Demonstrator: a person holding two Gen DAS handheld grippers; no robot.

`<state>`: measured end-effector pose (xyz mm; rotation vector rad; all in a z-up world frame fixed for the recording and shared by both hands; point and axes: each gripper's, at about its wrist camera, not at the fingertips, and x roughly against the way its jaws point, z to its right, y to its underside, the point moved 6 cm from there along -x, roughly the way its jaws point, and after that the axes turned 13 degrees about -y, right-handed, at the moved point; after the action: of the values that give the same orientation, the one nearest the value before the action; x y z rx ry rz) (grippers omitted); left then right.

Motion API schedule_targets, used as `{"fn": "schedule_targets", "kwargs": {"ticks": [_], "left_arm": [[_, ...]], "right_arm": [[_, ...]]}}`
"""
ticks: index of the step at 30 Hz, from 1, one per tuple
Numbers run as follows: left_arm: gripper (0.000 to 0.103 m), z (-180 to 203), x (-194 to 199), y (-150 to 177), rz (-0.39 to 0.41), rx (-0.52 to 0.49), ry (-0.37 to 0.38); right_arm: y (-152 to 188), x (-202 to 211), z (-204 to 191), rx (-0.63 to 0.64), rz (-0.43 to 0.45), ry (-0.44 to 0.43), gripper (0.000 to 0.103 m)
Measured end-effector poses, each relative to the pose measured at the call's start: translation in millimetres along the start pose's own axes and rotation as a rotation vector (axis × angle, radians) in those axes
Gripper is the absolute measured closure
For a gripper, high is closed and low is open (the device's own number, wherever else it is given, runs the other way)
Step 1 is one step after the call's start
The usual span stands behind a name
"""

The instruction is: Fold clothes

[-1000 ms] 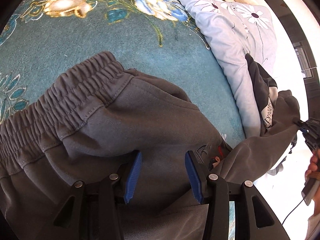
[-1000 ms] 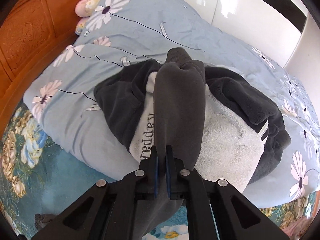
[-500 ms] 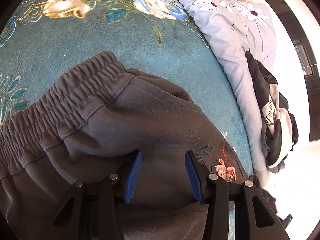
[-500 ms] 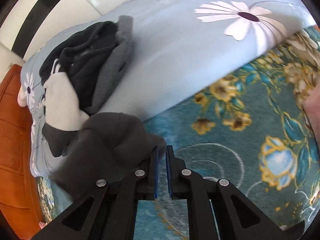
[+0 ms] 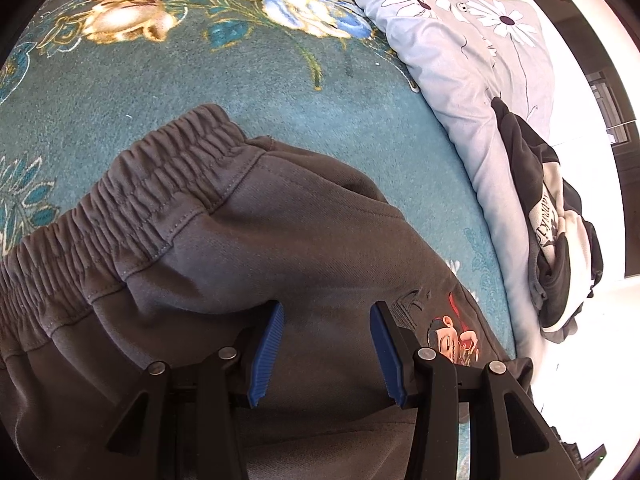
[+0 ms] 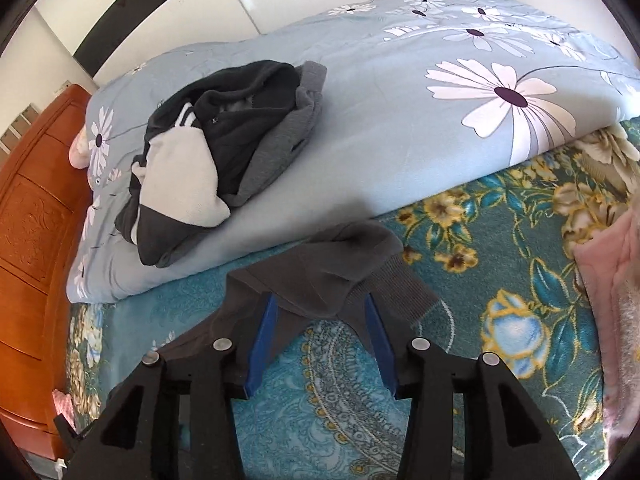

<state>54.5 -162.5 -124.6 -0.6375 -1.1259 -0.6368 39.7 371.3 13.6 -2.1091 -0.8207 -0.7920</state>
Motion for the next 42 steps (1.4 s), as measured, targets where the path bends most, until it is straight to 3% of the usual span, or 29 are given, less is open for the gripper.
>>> {"fn": "schedule_targets", "kwargs": {"ticks": [4,9,13,17,18,19,20,21,23,27,31,36,42], "left_arm": [[0.054,1.9,-0.8,-1.3,0.000,-0.004,-0.004],[0.054,2.5,-1.6,-1.1,-0.003,0.004,0.001],[0.054,4.3,-1.7,-0.5,0.001,-0.006,-0.009],[0.054,5.0,-2.2,-0.4,0.003,-0.011,-0.014],[0.054,5.2,-2.2,-0.4,0.003,-0.011,-0.015],[0.054,5.3,-2.2,-0.2,0.004,-0.012,-0.015],[0.054,5.3,-2.2,-0.1,0.004,-0.013,-0.016],[0.054,5.4,-2.2,0.0,0.005,-0.014,-0.016],[0.054,5.4,-2.3,-0.2,0.005,-0.015,-0.016],[0.054,5.7,-2.8,-0.9,0.004,-0.016,-0.016],[0.054,6.0,-2.5,-0.7,0.005,-0.019,-0.019],[0.054,6.9,-2.0,0.2,0.007,-0.025,-0.024],[0.054,10.5,1.8,2.0,0.018,-0.059,-0.037]], "right_arm": [[16.8,-17.9,26.9,-0.103,-0.050,-0.016,0.056],[23.6,-38.6,60.1,-0.142,-0.073,0.095,0.056],[22.8,-48.0,65.2,-0.166,-0.047,0.076,0.056],[16.9,-47.1,50.6,-0.191,0.001,-0.003,0.056],[14.6,-45.8,46.9,-0.197,0.006,-0.020,0.059],[12.0,-45.1,44.2,-0.208,0.003,-0.038,0.079],[9.4,-44.1,42.1,-0.213,-0.004,-0.045,0.092],[6.8,-42.7,40.9,-0.208,-0.020,-0.033,0.099],[-0.6,-35.9,35.1,-0.160,-0.047,-0.016,0.099],[-24.9,-7.5,23.1,0.039,-0.076,0.072,0.100],[-50.5,24.2,42.2,0.167,-0.091,0.249,0.101],[-43.0,30.5,97.2,0.168,-0.200,0.410,0.101],[-27.4,12.7,132.4,0.108,-0.245,0.479,0.100]]}}
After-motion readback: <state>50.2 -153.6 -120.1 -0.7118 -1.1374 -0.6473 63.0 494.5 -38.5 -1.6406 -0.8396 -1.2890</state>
